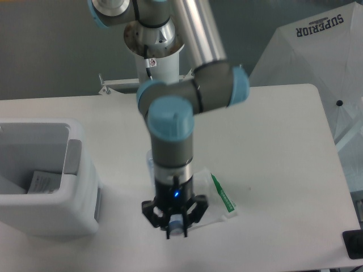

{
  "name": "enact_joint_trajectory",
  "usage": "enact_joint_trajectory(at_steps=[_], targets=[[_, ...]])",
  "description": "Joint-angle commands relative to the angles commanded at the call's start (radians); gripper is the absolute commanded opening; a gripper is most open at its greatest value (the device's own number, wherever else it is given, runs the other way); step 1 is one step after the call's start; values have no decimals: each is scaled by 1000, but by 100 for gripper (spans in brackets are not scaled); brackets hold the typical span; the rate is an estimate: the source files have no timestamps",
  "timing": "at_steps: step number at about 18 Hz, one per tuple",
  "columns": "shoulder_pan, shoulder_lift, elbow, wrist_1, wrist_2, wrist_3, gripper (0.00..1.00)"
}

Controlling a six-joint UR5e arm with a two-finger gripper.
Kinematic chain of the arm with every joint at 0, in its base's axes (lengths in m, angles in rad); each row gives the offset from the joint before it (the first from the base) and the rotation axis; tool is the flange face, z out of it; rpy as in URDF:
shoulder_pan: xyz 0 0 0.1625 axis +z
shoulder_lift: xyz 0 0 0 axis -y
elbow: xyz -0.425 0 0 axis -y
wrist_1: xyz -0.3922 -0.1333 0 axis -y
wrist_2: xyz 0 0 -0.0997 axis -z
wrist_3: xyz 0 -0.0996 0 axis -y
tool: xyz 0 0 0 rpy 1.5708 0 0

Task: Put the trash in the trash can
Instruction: 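Lift the clear bottle up off the table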

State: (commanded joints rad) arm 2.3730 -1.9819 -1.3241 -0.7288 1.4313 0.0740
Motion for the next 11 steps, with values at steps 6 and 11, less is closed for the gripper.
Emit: enact_joint_trajectory(at_steps=[6, 11], targets=[[-12, 67, 57, 61, -5, -80, 40], [-32, 132, 46, 61, -34, -82, 40]])
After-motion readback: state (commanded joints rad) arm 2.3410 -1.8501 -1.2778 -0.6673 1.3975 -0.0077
